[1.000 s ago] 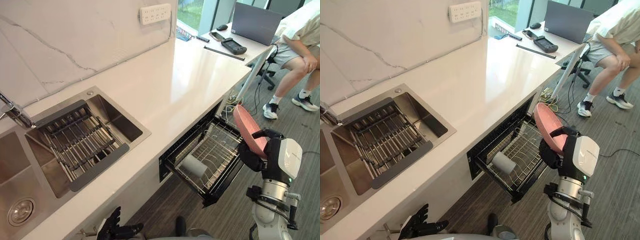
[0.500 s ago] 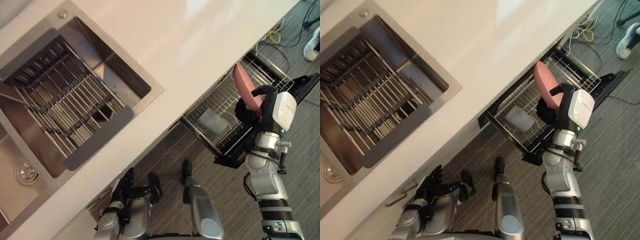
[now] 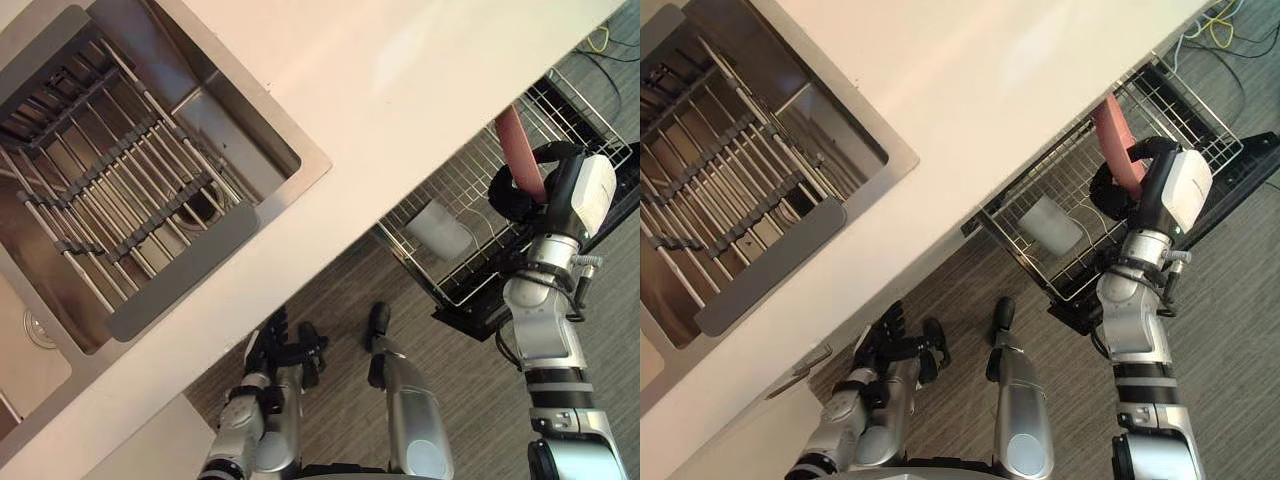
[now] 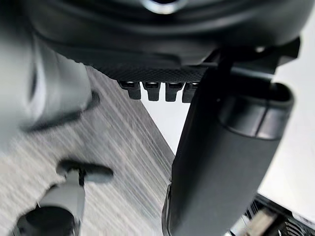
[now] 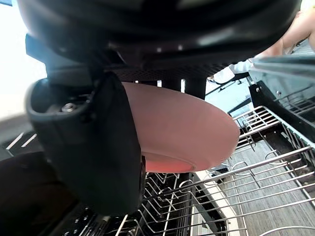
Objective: Walk over to the sink, pick up the cup, carry it to the dishwasher, place the cup inside the dishwasher, then close the dishwasher door
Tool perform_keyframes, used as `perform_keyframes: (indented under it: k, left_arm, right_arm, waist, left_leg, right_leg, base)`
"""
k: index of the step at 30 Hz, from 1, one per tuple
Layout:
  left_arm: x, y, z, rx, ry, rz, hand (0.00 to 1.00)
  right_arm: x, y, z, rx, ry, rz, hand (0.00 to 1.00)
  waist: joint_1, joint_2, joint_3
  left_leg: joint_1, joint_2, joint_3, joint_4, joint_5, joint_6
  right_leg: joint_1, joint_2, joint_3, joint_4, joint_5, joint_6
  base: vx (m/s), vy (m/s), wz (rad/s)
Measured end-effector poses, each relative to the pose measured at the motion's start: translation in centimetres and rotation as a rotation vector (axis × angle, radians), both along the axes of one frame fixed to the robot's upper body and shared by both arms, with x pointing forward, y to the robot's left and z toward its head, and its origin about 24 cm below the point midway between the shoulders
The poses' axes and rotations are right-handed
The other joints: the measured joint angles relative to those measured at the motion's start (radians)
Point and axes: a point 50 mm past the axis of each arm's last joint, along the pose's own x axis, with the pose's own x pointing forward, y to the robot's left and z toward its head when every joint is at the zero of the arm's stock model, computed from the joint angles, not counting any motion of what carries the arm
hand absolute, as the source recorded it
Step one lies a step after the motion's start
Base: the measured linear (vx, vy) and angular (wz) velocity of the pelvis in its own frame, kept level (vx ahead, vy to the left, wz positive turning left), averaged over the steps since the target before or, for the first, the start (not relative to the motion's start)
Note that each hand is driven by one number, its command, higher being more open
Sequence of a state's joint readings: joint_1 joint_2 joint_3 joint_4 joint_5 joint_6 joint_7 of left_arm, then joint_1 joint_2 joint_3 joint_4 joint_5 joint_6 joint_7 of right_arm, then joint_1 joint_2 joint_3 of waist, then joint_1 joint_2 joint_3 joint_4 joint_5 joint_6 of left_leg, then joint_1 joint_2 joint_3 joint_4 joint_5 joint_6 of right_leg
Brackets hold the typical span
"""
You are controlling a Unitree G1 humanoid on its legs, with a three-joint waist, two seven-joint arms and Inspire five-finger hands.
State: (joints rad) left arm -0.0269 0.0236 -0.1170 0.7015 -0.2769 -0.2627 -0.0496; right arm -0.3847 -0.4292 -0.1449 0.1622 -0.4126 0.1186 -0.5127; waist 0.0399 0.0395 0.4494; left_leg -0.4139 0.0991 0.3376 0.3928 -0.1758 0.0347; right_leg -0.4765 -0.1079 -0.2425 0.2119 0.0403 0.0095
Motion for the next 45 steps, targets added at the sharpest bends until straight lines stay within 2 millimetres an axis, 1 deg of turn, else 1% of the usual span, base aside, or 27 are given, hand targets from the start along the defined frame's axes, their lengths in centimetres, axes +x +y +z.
perform_keyframes:
  k: [4, 7, 9, 12, 17, 18, 20, 23, 29, 32, 33, 36, 40, 43, 45]
  left_arm:
    - [0.3, -0.2, 0.3, -0.009, -0.009, -0.002, 1.00]
    - [0.6, -0.3, 0.6, -0.018, -0.022, 0.003, 1.00]
    - [0.9, -0.3, 0.8, -0.025, -0.034, 0.005, 1.00]
    - [1.2, -0.3, 1.2, -0.027, -0.054, 0.005, 1.00]
    - [1.3, -0.1, 1.3, -0.026, -0.056, 0.010, 1.00]
    - [1.3, -0.1, 1.3, -0.025, -0.056, 0.012, 1.00]
    - [1.4, -0.1, 1.3, -0.025, -0.058, 0.010, 1.00]
    - [1.9, -0.2, 1.7, -0.026, -0.073, 0.005, 1.00]
    - [2.7, -0.4, 2.3, -0.026, -0.099, -0.003, 1.00]
    - [2.8, -0.4, 2.3, -0.025, -0.101, -0.004, 1.00]
    - [2.9, -0.4, 2.3, -0.025, -0.102, -0.004, 1.00]
    - [2.9, -0.4, 2.3, -0.024, -0.101, -0.004, 1.00]
    - [2.9, -0.5, 2.3, -0.027, -0.100, -0.005, 1.00]
    - [3.0, -0.5, 2.4, -0.027, -0.103, -0.005, 1.00]
    - [3.0, -0.5, 2.4, -0.026, -0.104, -0.005, 1.00]
  right_arm:
    - [1.0, -0.8, 0.6, 0.024, 0.012, -0.012, 0.00]
    - [1.4, -1.6, 0.7, 0.017, 0.053, -0.018, 0.00]
    - [1.7, -1.8, 0.7, 0.035, 0.066, -0.013, 0.00]
    - [2.2, -1.8, 0.9, 0.041, 0.083, 0.001, 0.00]
    - [2.8, -1.7, 1.2, 0.030, 0.106, 0.016, 0.00]
    - [2.9, -1.5, 1.1, 0.022, 0.111, 0.018, 0.00]
    - [3.0, -1.3, 1.2, 0.004, 0.117, 0.017, 0.00]
    - [3.4, -1.3, 1.4, 0.007, 0.112, 0.012, 0.00]
    - [3.9, -1.4, 1.5, -0.004, 0.119, -0.004, 0.00]
    - [4.0, -1.3, 1.2, -0.080, 0.151, -0.026, 0.00]
    - [4.0, -1.1, 1.2, -0.117, 0.162, -0.030, 0.00]
    - [4.2, -0.4, 1.0, -0.238, 0.202, -0.034, 0.00]
    - [4.4, 0.3, 0.9, -0.337, 0.231, -0.044, 0.00]
    - [4.5, 0.7, 0.7, -0.376, 0.243, -0.045, 0.00]
    - [4.5, 1.2, 0.2, -0.413, 0.264, -0.039, 0.00]
  waist:
    - [0.001, 0.000, 0.000]
    - [0.003, 0.001, 0.001]
    - [0.003, 0.001, 0.001]
    - [0.003, 0.002, 0.001]
    - [0.004, 0.002, 0.001]
    - [0.004, 0.002, 0.001]
    - [0.004, 0.002, 0.001]
    - [0.004, 0.002, 0.001]
    - [0.005, 0.003, 0.001]
    - [0.012, 0.003, 0.001]
    - [0.013, 0.003, 0.001]
    - [0.015, 0.003, 0.001]
    - [0.015, 0.004, -0.001]
    - [0.014, 0.004, -0.002]
    - [0.014, 0.003, -0.004]
  left_leg:
    - [0.002, -0.011, -0.009, -0.047, 0.023, -0.011]
    - [0.010, -0.021, -0.022, -0.075, 0.038, -0.013]
    - [0.016, -0.029, -0.028, -0.087, 0.047, -0.013]
    - [0.015, -0.036, -0.028, -0.090, 0.054, -0.010]
    - [-0.003, -0.037, -0.032, -0.091, 0.070, -0.011]
    - [-0.006, -0.035, -0.036, -0.091, 0.073, -0.014]
    - [-0.009, -0.030, -0.037, -0.088, 0.075, -0.016]
    - [-0.019, -0.027, -0.038, -0.081, 0.075, -0.017]
    - [-0.023, -0.023, -0.037, -0.072, 0.074, -0.019]
    - [-0.023, -0.020, -0.038, -0.065, 0.072, -0.023]
    - [-0.023, -0.019, -0.038, -0.063, 0.071, -0.025]
    - [-0.023, -0.012, -0.039, -0.051, 0.066, -0.031]
    - [-0.023, -0.004, -0.042, -0.041, 0.063, -0.037]
    - [-0.023, -0.003, -0.043, -0.037, 0.062, -0.037]
    - [-0.023, -0.001, -0.048, -0.028, 0.060, -0.040]
  right_leg:
    - [-0.012, -0.003, -0.012, 0.003, 0.001, 0.000]
    - [-0.013, -0.008, -0.016, 0.007, 0.000, 0.000]
    - [-0.015, -0.014, -0.019, 0.013, 0.000, 0.000]
    - [-0.017, -0.021, -0.019, 0.013, -0.001, 0.000]
    - [-0.037, -0.029, -0.034, 0.018, -0.016, -0.010]
    - [-0.038, -0.029, -0.041, 0.018, -0.023, -0.020]
    - [-0.039, -0.030, -0.057, 0.022, -0.026, -0.023]
    - [-0.057, -0.032, -0.060, 0.041, -0.024, -0.021]
    - [-0.067, -0.034, -0.060, 0.062, -0.029, -0.029]
    - [-0.070, -0.035, -0.060, 0.076, -0.043, -0.028]
    - [-0.072, -0.035, -0.060, 0.082, -0.049, -0.025]
    - [-0.074, -0.033, -0.061, 0.097, -0.060, -0.031]
    - [-0.073, -0.029, -0.063, 0.107, -0.066, -0.035]
    - [-0.071, -0.028, -0.065, 0.110, -0.063, -0.039]
    - [-0.065, -0.028, -0.068, 0.114, -0.061, -0.041]
  base:
    - [0.10, -0.056, 0.07]
    - [0.06, -0.023, 0.09]
    - [0.02, -0.004, 0.06]
    - [-0.01, -0.001, 0.01]
    - [-0.06, -0.036, 0.06]
    - [-0.02, -0.041, 0.04]
    - [-0.01, -0.047, 0.02]
    - [0.00, -0.012, 0.00]
    - [0.02, -0.006, 0.00]
    - [0.00, 0.000, 0.00]
    - [0.00, 0.000, 0.00]
    - [0.01, -0.034, -0.01]
    - [0.00, 0.000, 0.00]
    - [0.00, 0.000, 0.00]
    - [0.01, -0.005, 0.04]
